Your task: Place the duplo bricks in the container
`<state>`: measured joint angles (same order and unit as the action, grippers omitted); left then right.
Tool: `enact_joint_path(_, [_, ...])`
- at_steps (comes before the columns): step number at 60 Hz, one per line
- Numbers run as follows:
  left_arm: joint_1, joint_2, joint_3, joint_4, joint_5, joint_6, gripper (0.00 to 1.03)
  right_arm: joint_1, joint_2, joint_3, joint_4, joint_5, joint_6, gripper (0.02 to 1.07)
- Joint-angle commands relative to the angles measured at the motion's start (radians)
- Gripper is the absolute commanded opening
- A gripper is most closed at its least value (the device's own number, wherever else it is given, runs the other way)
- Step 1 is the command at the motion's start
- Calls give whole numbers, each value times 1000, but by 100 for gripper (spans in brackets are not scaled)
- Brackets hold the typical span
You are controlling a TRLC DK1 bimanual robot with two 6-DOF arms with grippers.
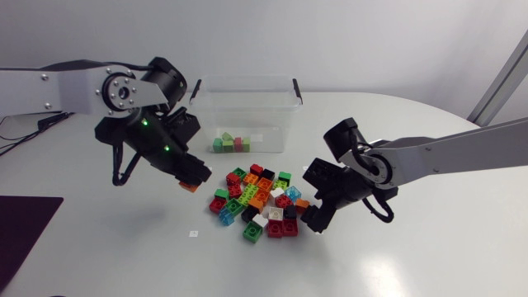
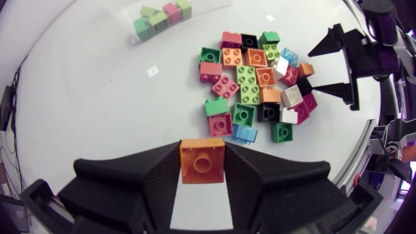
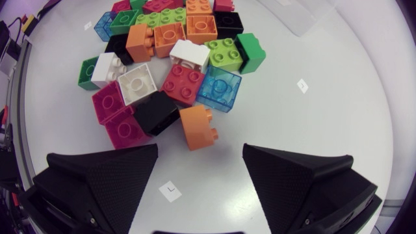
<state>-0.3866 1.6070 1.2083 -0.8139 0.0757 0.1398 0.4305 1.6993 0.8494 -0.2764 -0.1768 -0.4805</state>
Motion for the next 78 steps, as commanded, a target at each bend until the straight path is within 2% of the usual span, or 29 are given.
enact_joint_path(1, [12, -28, 59, -13, 22, 21, 25, 1, 46, 27, 20, -3, -33, 87])
enact_joint_path(11, [22, -48, 125, 2, 50, 21, 25, 10, 74, 34, 54, 2, -41, 68])
enact_joint_path(16, [34, -61, 146, 50, 73, 12, 25, 7, 85, 50, 51, 0, -41, 46])
enact_joint_path(26, [63, -62, 169, 150, 110, -32, 25, 7, 88, 54, 42, -27, -38, 27])
enact_joint_path(37, [77, -21, 198, 243, 136, -66, 25, 2, 36, 43, 14, -29, -33, 22])
enact_joint_path(52, [101, 110, 304, 377, 138, -132, 27, -3, -191, 68, -152, -15, -20, 22])
enact_joint_path(69, [112, 288, 490, 398, 133, -174, 28, 56, -274, 139, -228, 20, 28, 22])
enact_joint_path(78, [118, 334, 530, 455, 79, -192, 31, 62, -263, 208, -231, 22, 54, 22])
